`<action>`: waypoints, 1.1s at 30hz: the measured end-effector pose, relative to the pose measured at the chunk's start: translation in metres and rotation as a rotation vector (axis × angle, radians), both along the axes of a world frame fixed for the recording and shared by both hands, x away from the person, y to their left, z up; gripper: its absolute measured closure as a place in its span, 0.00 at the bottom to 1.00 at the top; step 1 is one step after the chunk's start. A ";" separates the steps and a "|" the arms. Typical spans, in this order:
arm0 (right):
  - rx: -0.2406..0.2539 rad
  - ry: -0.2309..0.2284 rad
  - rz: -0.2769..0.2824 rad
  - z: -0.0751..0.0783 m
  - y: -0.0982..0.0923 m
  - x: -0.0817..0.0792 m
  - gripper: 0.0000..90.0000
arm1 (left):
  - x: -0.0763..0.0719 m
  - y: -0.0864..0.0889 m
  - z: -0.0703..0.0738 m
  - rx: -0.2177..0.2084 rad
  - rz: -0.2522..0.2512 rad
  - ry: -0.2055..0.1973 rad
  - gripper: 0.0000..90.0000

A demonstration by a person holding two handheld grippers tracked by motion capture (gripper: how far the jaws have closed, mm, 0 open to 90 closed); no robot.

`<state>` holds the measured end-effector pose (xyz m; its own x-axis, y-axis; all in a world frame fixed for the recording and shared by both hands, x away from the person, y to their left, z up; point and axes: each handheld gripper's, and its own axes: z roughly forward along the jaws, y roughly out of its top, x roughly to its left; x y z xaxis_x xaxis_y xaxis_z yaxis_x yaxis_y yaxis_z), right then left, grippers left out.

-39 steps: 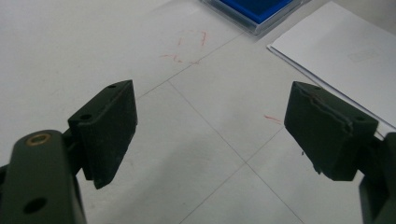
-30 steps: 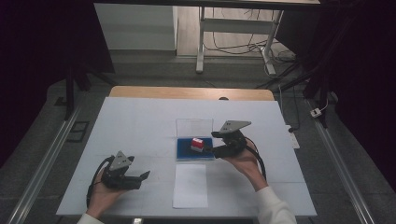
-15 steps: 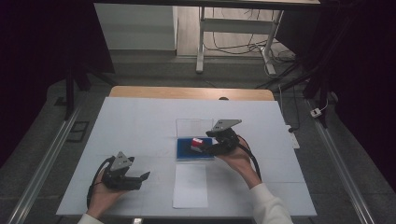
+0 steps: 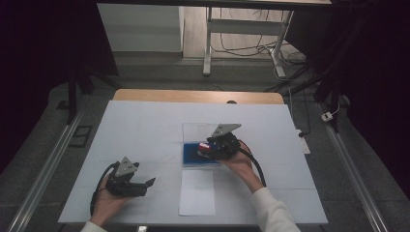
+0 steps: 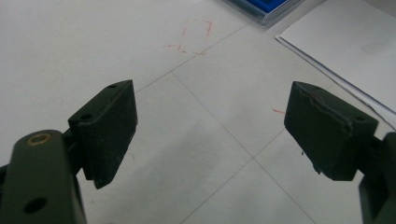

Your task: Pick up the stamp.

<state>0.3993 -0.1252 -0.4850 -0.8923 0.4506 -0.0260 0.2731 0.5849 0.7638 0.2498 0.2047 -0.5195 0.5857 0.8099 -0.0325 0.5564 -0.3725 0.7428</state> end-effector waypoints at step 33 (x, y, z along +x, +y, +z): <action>0.017 0.024 0.026 -0.009 0.002 0.004 0.78 | 0.000 0.006 -0.001 -0.008 0.015 0.004 0.20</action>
